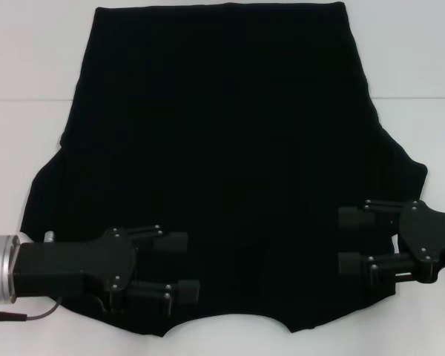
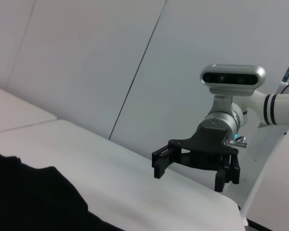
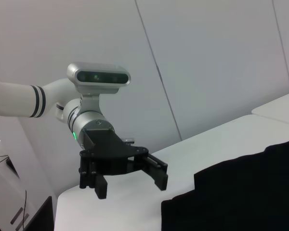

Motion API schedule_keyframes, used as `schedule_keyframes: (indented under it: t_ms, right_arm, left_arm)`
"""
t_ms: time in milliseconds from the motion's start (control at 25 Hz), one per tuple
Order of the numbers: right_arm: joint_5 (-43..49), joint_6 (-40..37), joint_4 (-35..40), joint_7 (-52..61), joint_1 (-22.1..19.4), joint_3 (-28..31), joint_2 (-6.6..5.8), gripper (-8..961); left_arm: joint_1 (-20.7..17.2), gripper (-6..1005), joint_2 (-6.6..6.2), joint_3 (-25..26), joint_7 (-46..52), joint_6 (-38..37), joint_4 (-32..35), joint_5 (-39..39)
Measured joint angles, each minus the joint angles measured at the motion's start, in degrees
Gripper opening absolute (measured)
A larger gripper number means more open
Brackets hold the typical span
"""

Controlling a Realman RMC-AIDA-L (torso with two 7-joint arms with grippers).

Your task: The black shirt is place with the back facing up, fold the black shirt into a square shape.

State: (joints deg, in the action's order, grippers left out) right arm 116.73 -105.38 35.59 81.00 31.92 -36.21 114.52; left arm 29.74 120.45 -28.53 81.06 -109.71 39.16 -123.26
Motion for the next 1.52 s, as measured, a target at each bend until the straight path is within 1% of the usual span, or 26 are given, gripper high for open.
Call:
schedule_keyframes:
  t_ms: [280, 560, 680, 760, 880, 1080, 1120, 1240, 1400, 1520]
  right_arm:
    - [0.0, 0.48, 0.0, -0.02, -0.01, -0.03, -0.01, 894]
    - [-0.01, 0.58, 0.0, -0.05, 0.35, 0.21, -0.01, 894]
    - [-0.22, 0.6, 0.0, -0.06, 0.38, 0.43, 0.0, 894]
    - [-0.53, 0.63, 0.0, -0.04, 0.39, 0.92, 0.0, 894]
    - [-0.71, 0.69, 0.01, -0.01, 0.41, 2.12, 0.23, 895]
    - [-0.71, 0.71, 0.0, 0.37, 0.66, 2.59, 0.54, 895]
    - [-0.72, 0.71, 0.0, 0.52, 0.77, 2.6, 0.57, 895]
    - [-0.43, 0.69, 0.01, 0.65, 1.29, 2.2, 0.71, 895]
    - [1.13, 0.41, 0.02, 1.78, 2.43, 1.25, 0.84, 895]
    - [1.45, 0.37, 0.21, 3.19, 3.15, 0.5, 0.87, 895]
  left_arm:
    - [-0.03, 899, 0.12, -0.73, -5.71, 0.41, -0.05, 0.13]
    - [0.15, 893, 0.1, -0.54, -6.25, 0.72, -0.05, 0.1]
    - [0.05, 890, 0.16, -0.18, -5.04, 0.73, -0.06, 0.64]
    - [-0.02, 888, 0.17, 0.83, -1.5, 1.15, -0.06, 1.78]
    - [-0.03, 886, 0.08, 4.04, 7.76, 4.57, -0.05, 2.63]
    - [-0.92, 881, -1.02, 5.48, 19.91, 13.36, 1.5, 1.8]
    - [-1.21, 881, -1.34, 5.93, 22.76, 15.64, 2.23, 1.01]
    - [-1.47, 878, -1.95, 6.53, 27.64, 19.0, 4.71, -2.25]
    - [-1.5, 875, -2.32, 6.55, 34.99, 23.6, 8.27, -8.02]
    - [-1.0, 872, -2.5, 6.47, 38.74, 24.91, 10.04, -11.36]
